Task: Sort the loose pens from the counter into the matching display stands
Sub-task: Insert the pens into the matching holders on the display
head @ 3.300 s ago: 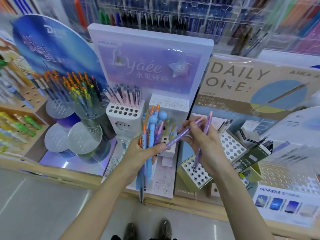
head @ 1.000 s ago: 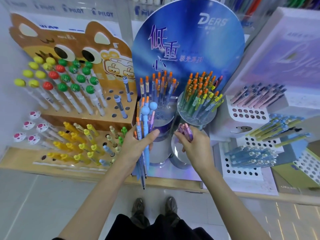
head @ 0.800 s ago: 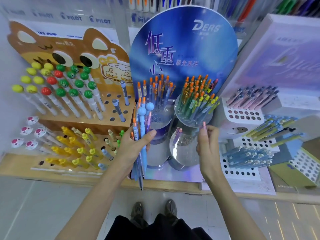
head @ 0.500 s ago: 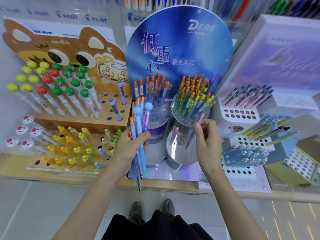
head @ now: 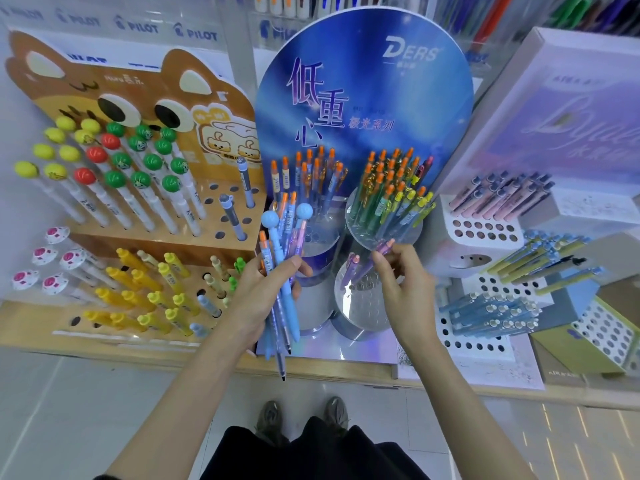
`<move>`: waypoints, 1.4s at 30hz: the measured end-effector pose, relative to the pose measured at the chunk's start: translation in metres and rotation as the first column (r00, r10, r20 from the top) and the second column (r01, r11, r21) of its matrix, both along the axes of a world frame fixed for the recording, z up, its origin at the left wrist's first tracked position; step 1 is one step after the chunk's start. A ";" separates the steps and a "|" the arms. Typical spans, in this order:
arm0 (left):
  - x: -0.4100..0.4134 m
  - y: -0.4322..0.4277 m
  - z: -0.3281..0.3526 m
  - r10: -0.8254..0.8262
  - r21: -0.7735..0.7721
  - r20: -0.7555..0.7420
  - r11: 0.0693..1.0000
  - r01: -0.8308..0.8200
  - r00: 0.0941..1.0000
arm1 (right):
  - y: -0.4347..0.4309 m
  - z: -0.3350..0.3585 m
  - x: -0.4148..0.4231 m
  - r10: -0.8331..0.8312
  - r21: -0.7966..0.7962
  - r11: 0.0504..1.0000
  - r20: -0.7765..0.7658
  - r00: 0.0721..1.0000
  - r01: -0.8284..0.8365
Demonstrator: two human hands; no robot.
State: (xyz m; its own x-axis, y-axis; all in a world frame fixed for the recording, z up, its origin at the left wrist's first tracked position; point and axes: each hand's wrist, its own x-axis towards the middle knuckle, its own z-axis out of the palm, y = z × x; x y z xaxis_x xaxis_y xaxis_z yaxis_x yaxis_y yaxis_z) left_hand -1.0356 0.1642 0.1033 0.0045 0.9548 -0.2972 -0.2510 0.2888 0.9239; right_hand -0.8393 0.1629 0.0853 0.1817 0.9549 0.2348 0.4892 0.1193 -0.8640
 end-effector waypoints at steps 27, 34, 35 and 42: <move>-0.010 -0.006 0.008 -0.040 0.075 0.025 0.996 0.038 0.999 | -0.006 0.012 -0.004 0.091 -0.147 0.987 0.213 0.973 -0.060; -0.010 -0.008 0.008 -0.040 0.066 0.000 0.997 0.040 0.999 | -0.001 0.015 -0.001 0.161 -0.116 0.985 0.326 0.931 -0.130; -0.010 -0.009 0.009 -0.041 0.064 -0.005 0.997 0.042 0.999 | 0.000 0.015 -0.001 0.166 -0.112 0.984 0.348 0.923 -0.135; -0.012 -0.012 0.011 -0.035 0.044 -0.019 0.998 0.036 0.999 | 0.009 0.012 0.002 0.239 -0.164 0.969 0.435 0.868 -0.184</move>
State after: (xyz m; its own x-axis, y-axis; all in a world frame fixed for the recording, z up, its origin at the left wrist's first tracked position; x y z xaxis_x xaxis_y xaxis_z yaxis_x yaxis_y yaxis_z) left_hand -1.0475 0.1525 0.1146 0.0336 0.9663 -0.2553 -0.2239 0.2563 0.9403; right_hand -0.8370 0.1724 0.0969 -0.1264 0.9833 0.1306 0.8008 0.1788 -0.5716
